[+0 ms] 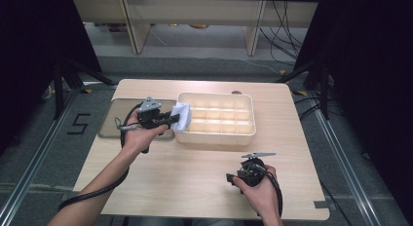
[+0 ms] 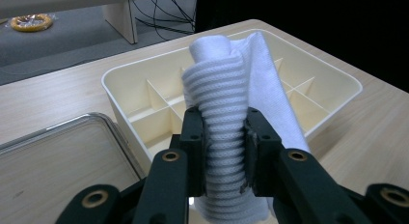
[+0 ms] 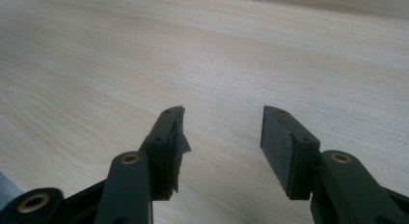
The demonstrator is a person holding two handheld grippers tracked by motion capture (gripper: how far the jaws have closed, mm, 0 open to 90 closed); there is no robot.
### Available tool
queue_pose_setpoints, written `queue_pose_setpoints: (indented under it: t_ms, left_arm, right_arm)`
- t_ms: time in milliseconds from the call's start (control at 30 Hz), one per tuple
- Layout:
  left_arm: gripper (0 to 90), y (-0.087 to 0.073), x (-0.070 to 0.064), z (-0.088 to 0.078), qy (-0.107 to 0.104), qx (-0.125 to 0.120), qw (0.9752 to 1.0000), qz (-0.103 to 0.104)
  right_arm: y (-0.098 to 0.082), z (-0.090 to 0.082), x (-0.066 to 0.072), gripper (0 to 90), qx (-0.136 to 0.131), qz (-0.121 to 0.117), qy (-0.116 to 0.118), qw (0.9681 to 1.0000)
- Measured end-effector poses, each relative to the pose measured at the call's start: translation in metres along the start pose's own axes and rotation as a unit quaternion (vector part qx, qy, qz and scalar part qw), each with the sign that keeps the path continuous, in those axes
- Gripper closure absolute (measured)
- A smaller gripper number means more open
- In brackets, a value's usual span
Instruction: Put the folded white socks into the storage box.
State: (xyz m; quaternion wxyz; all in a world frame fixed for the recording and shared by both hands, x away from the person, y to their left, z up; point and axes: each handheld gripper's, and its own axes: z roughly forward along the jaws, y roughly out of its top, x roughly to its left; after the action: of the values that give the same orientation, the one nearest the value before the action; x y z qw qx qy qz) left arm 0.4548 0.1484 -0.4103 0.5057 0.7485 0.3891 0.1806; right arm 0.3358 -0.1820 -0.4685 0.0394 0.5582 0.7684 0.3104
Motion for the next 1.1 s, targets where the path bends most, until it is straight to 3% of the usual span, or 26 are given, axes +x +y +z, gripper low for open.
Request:
queue_pose_setpoints:
  t_ms: [100,733,1100]
  left_arm:
    - [72.8,-0.001,0.003,0.004,0.005,0.001,1.0,-0.002]
    - [72.6,-0.005,0.015,0.025,0.021,0.022,0.9995,-0.007]
    - [72.4,-0.005,0.013,0.035,0.025,0.062,0.9977,0.012]
  right_arm:
    - [0.0,0.001,-0.001,51.1,-0.003,-0.01,-0.002,0.9999]
    - [-0.001,0.002,-0.001,50.8,-0.002,-0.014,0.001,0.9999]
    - [-0.001,0.002,0.0,50.8,-0.002,-0.01,0.003,0.9999]
